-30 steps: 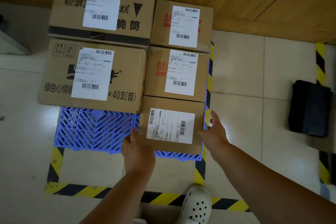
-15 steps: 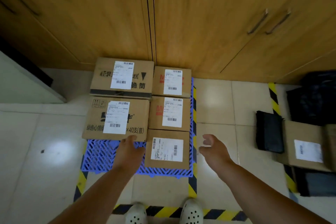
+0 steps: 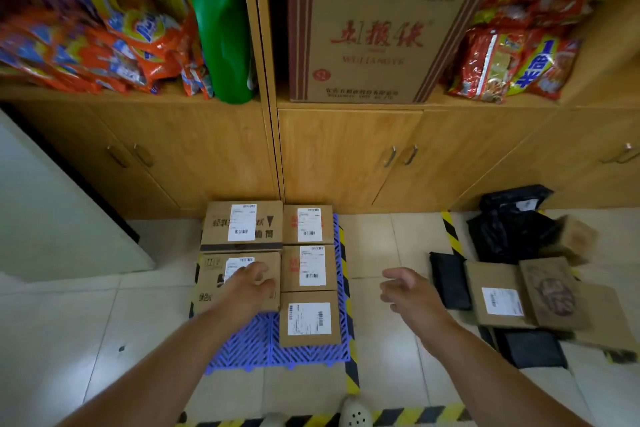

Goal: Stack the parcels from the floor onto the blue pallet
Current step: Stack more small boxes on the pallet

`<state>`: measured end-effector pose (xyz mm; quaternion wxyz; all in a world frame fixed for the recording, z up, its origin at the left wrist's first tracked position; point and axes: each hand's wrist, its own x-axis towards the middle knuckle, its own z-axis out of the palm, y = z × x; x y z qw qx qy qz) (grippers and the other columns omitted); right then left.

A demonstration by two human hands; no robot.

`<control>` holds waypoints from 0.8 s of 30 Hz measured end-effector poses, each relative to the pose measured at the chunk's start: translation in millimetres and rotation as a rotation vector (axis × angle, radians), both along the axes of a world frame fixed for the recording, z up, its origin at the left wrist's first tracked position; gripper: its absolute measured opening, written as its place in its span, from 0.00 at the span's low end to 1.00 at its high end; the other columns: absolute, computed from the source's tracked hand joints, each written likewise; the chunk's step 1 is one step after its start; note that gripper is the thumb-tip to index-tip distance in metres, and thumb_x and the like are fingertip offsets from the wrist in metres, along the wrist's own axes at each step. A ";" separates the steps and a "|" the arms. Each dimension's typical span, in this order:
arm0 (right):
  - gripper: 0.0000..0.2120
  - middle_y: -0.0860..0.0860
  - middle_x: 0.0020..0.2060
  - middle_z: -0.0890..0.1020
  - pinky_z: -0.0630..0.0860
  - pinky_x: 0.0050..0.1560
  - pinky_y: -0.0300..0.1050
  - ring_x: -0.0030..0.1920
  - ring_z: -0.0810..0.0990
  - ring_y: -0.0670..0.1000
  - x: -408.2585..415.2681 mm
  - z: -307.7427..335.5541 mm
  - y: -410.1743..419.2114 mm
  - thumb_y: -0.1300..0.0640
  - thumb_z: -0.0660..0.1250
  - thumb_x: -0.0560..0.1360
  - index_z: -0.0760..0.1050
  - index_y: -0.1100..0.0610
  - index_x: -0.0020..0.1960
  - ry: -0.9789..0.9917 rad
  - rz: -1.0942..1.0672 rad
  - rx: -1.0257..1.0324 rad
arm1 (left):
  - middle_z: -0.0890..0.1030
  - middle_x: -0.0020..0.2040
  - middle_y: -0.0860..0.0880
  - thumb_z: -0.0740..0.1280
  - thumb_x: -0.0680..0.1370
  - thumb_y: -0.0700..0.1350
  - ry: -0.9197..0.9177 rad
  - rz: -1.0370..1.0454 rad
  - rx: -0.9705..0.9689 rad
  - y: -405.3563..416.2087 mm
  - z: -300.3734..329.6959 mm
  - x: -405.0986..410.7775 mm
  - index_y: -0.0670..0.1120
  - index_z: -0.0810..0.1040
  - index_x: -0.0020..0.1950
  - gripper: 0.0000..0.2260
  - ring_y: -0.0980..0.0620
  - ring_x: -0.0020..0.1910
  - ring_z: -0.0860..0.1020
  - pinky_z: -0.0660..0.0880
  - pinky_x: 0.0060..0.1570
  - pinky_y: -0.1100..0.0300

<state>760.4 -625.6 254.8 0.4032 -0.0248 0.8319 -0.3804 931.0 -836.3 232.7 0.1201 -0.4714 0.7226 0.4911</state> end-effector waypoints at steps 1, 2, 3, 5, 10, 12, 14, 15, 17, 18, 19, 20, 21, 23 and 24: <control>0.14 0.52 0.48 0.80 0.74 0.61 0.52 0.53 0.79 0.53 2.5 15.7 6.9 0.62 0.65 0.74 0.75 0.55 0.59 0.012 -0.006 -0.006 | 0.74 0.65 0.48 0.63 0.78 0.49 0.012 -0.018 -0.019 4.5 17.0 1.8 0.49 0.71 0.67 0.17 0.49 0.58 0.75 0.74 0.57 0.53; 0.14 0.52 0.48 0.80 0.74 0.61 0.51 0.53 0.79 0.53 5.4 29.4 13.6 0.62 0.65 0.74 0.75 0.54 0.59 0.021 -0.012 -0.018 | 0.75 0.65 0.49 0.63 0.78 0.49 0.031 -0.025 -0.042 9.6 30.9 3.1 0.49 0.72 0.66 0.17 0.49 0.58 0.75 0.74 0.59 0.53; 0.14 0.53 0.48 0.80 0.74 0.59 0.51 0.52 0.79 0.53 8.7 42.1 20.3 0.62 0.65 0.74 0.75 0.53 0.59 0.031 -0.023 -0.032 | 0.76 0.64 0.50 0.62 0.78 0.48 0.053 -0.024 -0.063 15.0 44.2 4.8 0.49 0.73 0.66 0.16 0.50 0.59 0.75 0.73 0.59 0.53; 0.14 0.53 0.47 0.80 0.74 0.57 0.49 0.51 0.79 0.54 12.7 62.1 35.1 0.63 0.65 0.74 0.74 0.53 0.59 0.055 -0.051 -0.056 | 0.77 0.62 0.51 0.62 0.79 0.48 0.085 -0.011 -0.081 27.1 65.4 5.3 0.49 0.74 0.65 0.15 0.51 0.58 0.76 0.73 0.59 0.55; 0.13 0.54 0.47 0.80 0.74 0.55 0.47 0.53 0.79 0.56 21.2 101.0 74.9 0.63 0.63 0.75 0.72 0.52 0.57 0.062 -0.089 -0.067 | 0.77 0.58 0.52 0.62 0.79 0.49 0.134 -0.026 -0.093 59.9 98.8 2.2 0.50 0.74 0.63 0.13 0.53 0.52 0.74 0.73 0.51 0.57; 0.12 0.55 0.48 0.81 0.74 0.54 0.47 0.54 0.79 0.57 20.8 112.8 91.9 0.63 0.63 0.74 0.73 0.51 0.56 0.068 -0.109 -0.066 | 0.78 0.58 0.52 0.62 0.79 0.50 0.154 -0.034 -0.111 74.2 107.7 -0.6 0.50 0.75 0.62 0.13 0.53 0.52 0.75 0.71 0.49 0.58; 0.12 0.58 0.49 0.81 0.74 0.55 0.47 0.53 0.79 0.57 19.2 122.0 110.4 0.63 0.64 0.74 0.73 0.53 0.56 0.075 -0.139 -0.063 | 0.79 0.56 0.52 0.62 0.79 0.50 0.195 -0.037 -0.089 90.8 114.7 -4.2 0.51 0.75 0.61 0.12 0.54 0.52 0.75 0.72 0.48 0.58; 0.13 0.58 0.49 0.81 0.74 0.56 0.48 0.52 0.79 0.56 17.5 125.6 120.4 0.63 0.64 0.74 0.73 0.53 0.57 0.081 -0.154 -0.063 | 0.79 0.56 0.53 0.62 0.79 0.51 0.219 -0.039 -0.079 99.6 117.0 -7.2 0.51 0.75 0.60 0.11 0.54 0.52 0.76 0.73 0.48 0.57; 0.14 0.56 0.48 0.81 0.74 0.57 0.49 0.51 0.79 0.55 13.2 132.9 142.5 0.63 0.63 0.74 0.72 0.54 0.58 0.097 -0.172 -0.059 | 0.79 0.55 0.53 0.62 0.79 0.51 0.247 -0.064 -0.083 120.2 122.7 -17.3 0.52 0.76 0.60 0.11 0.55 0.51 0.76 0.74 0.46 0.59; 0.13 0.55 0.46 0.80 0.75 0.56 0.49 0.52 0.79 0.55 10.6 137.6 154.8 0.63 0.63 0.74 0.72 0.54 0.58 0.105 -0.184 -0.059 | 0.78 0.55 0.53 0.62 0.79 0.50 0.257 -0.078 -0.079 132.7 127.1 -23.9 0.51 0.76 0.60 0.11 0.55 0.49 0.76 0.72 0.43 0.61; 0.13 0.54 0.45 0.80 0.75 0.53 0.48 0.50 0.79 0.55 7.0 142.2 167.9 0.64 0.63 0.75 0.72 0.54 0.57 0.114 -0.203 -0.056 | 0.78 0.54 0.52 0.61 0.80 0.49 0.270 -0.084 -0.069 145.9 130.9 -31.8 0.50 0.75 0.60 0.11 0.55 0.49 0.75 0.71 0.42 0.61; 0.12 0.54 0.42 0.79 0.75 0.48 0.45 0.47 0.79 0.54 3.3 146.2 182.4 0.65 0.62 0.75 0.72 0.56 0.57 0.120 -0.228 -0.064 | 0.77 0.54 0.51 0.61 0.80 0.48 0.286 -0.097 -0.057 160.4 134.9 -40.1 0.49 0.75 0.60 0.11 0.54 0.49 0.75 0.70 0.44 0.59; 0.13 0.55 0.40 0.78 0.74 0.42 0.41 0.42 0.78 0.52 -1.5 150.2 199.0 0.67 0.61 0.75 0.72 0.58 0.58 0.114 -0.253 -0.073 | 0.76 0.53 0.51 0.61 0.80 0.47 0.303 -0.114 -0.044 175.9 139.9 -48.5 0.48 0.75 0.60 0.10 0.53 0.49 0.75 0.69 0.46 0.58; 0.14 0.56 0.36 0.76 0.70 0.31 0.36 0.33 0.76 0.49 -12.4 160.7 233.7 0.71 0.61 0.75 0.71 0.63 0.59 0.081 -0.301 -0.097 | 0.76 0.53 0.51 0.61 0.80 0.47 0.335 -0.147 -0.036 207.3 150.0 -65.4 0.49 0.75 0.59 0.09 0.52 0.50 0.75 0.69 0.49 0.58; 0.14 0.57 0.35 0.75 0.68 0.29 0.36 0.31 0.75 0.48 -17.5 167.5 253.1 0.71 0.62 0.74 0.71 0.64 0.58 0.080 -0.304 -0.092 | 0.76 0.53 0.51 0.61 0.80 0.47 0.346 -0.160 -0.030 224.2 155.3 -74.5 0.50 0.75 0.58 0.08 0.51 0.52 0.75 0.69 0.50 0.58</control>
